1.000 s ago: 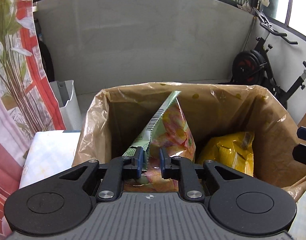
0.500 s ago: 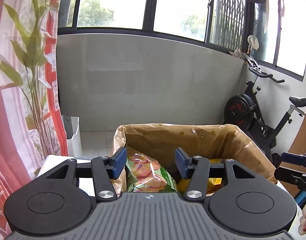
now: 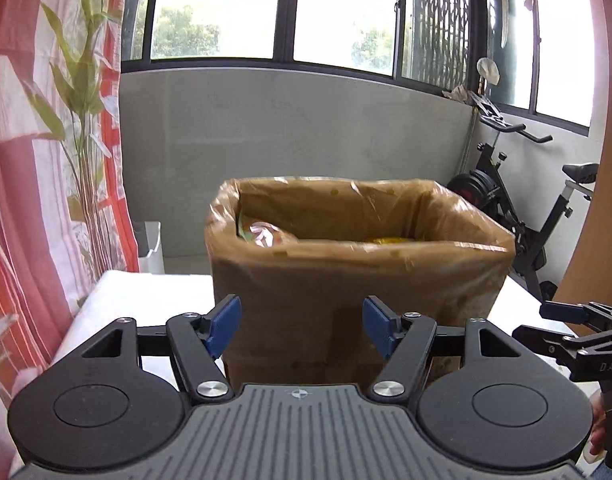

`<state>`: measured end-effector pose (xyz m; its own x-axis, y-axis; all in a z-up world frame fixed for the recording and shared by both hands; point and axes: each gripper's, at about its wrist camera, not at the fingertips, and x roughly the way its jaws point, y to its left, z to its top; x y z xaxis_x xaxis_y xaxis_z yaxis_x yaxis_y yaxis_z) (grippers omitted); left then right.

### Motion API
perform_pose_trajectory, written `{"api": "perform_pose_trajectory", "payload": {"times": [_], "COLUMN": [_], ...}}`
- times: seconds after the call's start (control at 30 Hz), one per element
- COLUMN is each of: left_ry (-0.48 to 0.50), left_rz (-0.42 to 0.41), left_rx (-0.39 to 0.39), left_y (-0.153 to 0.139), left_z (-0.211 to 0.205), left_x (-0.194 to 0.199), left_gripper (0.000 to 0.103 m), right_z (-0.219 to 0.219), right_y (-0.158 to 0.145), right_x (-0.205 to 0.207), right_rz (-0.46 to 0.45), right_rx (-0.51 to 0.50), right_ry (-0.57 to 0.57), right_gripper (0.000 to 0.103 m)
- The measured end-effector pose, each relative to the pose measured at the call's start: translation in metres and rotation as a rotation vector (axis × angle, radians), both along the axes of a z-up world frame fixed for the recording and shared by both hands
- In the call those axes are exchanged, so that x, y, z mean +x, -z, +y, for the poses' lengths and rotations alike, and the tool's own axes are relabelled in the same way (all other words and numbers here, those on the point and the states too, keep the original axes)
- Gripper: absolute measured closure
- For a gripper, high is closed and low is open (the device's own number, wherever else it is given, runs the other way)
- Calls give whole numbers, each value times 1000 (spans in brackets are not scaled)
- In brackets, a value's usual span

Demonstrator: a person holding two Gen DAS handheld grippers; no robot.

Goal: Organize snacks
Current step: 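Move both tools back to the snack pile on the table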

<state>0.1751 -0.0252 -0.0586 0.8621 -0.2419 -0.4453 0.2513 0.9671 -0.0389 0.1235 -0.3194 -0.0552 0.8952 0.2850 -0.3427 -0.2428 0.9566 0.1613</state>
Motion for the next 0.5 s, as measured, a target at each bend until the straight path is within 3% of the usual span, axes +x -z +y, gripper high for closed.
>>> {"api": "perform_pose_trajectory", "payload": {"times": [0.17,0.5], "left_ry": [21,53], "left_rz": [120,257], "left_rx": [-22,31], "left_y": [45,104], "left_z": [-13,-29], "left_x": [-11,-33], "left_gripper": [33,33], "right_z": [0,8], "right_y": [32,80], "right_x": [-18,-33], "right_rz": [40,147], "right_rx": [11,-40], "right_ry": [99,54], "right_gripper": [0,0]}}
